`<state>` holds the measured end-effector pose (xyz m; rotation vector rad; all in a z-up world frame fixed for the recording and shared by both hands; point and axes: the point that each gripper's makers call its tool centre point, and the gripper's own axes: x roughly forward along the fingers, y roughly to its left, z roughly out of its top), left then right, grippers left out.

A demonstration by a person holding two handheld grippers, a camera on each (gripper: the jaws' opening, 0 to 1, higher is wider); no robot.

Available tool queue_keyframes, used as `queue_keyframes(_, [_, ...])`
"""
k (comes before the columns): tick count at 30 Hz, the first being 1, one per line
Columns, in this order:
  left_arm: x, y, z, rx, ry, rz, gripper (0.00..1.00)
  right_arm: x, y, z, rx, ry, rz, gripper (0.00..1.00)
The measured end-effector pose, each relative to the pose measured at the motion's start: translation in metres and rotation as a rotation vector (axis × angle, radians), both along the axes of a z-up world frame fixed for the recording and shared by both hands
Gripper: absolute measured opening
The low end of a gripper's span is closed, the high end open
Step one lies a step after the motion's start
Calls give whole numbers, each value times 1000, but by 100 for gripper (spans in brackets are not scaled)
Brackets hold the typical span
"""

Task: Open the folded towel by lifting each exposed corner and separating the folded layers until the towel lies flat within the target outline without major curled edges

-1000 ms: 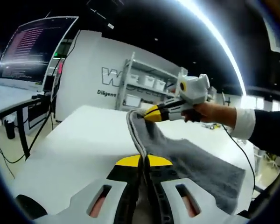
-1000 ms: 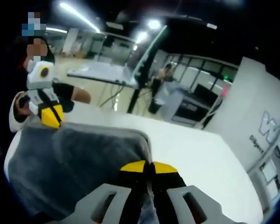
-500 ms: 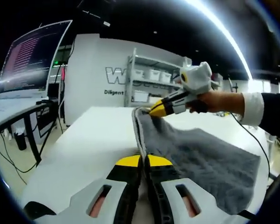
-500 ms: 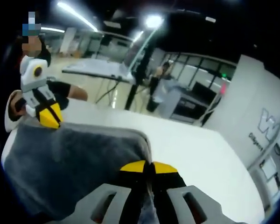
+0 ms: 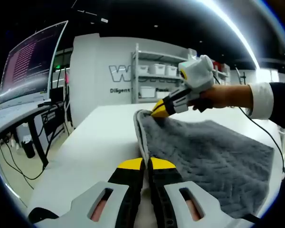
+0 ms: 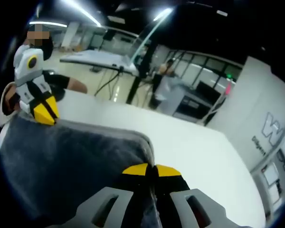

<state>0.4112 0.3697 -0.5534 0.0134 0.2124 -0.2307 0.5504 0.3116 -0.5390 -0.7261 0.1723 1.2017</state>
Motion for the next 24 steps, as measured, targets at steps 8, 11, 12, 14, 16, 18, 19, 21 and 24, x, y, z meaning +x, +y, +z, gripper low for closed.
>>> queue_keyframes(8, [6, 3, -9, 35, 19, 16, 4, 7, 3, -7, -2, -1, -26, 0])
queue_keyframes(11, [6, 4, -11, 40, 25, 21, 4, 7, 3, -11, -6, -2, -26, 0])
queue_keyframes(12, [6, 5, -12, 38, 25, 23, 4, 8, 3, -11, -6, -2, -27, 0])
queue_keyframes(14, [7, 4, -12, 37, 26, 24, 4, 7, 3, -14, -8, -2, -28, 0])
queue_keyframes(16, [7, 4, -15, 44, 32, 29, 4, 8, 3, -17, -6, -5, -30, 0])
queue_keyframes(18, [7, 5, -18, 53, 39, 33, 4, 9, 3, -20, -9, -6, -29, 0])
queue_keyframes(19, [7, 5, -19, 55, 44, 35, 3, 9, 3, -22, -13, -8, -29, 0])
queue_keyframes(21, [6, 9, -20, 66, 48, 47, 3, 11, 2, -27, -37, -22, -32, 0])
queue_keyframes(24, [5, 11, -23, 59, 57, 50, 3, 11, 4, -30, -33, -11, -31, 0])
